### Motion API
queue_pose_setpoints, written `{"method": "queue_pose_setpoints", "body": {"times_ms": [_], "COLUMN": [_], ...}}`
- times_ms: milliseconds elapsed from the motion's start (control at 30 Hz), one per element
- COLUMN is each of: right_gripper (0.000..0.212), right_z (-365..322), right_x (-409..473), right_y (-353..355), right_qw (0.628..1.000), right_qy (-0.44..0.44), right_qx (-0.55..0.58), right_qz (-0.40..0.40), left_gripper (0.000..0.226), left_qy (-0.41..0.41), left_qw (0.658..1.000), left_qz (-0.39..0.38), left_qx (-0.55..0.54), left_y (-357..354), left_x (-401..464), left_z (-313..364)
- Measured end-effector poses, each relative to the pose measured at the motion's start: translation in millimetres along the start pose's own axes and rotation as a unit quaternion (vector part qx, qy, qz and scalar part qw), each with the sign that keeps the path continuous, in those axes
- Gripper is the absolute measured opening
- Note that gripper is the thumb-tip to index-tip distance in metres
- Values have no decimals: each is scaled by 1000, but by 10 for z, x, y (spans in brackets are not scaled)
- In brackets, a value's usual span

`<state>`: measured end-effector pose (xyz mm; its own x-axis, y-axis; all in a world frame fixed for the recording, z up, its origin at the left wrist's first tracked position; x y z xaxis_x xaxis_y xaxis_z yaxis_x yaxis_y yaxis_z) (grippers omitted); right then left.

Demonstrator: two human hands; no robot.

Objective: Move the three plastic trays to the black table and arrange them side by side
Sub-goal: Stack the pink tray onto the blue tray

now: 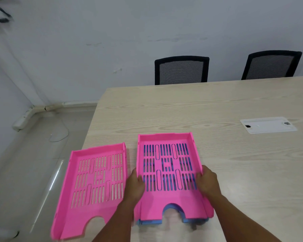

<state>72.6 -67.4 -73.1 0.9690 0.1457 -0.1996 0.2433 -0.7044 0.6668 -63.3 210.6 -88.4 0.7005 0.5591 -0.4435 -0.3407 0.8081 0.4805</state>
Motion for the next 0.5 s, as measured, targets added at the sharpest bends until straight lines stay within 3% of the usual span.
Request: {"method": "queue_pose_setpoints", "body": {"times_ms": [233, 500], "right_gripper": [24, 18], "right_z": [15, 51], "right_x": [141, 86], "right_y": [274, 254], "right_qw": [1000, 1000], "right_qy": [21, 4], "right_qx": [-15, 14], "right_qz": [15, 16], "left_gripper": [36, 42], "left_qy": [-14, -20], "left_qw": [999, 1000], "left_qz": [-6, 1], "left_qx": [39, 22], "left_y": [-207, -211], "left_x": [-33, 7], "left_z": [212, 220]}}
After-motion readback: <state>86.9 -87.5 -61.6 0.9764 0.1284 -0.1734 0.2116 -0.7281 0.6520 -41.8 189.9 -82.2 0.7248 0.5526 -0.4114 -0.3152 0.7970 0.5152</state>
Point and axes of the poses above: each hand's wrist, its own x-axis towards the middle knuckle, its own y-axis out of the back of the hand, z = x × y, the point moved 10 cm from there along x, towards the middle knuckle, and after that the axes turned 5 degrees about y, right-handed, at the moved point
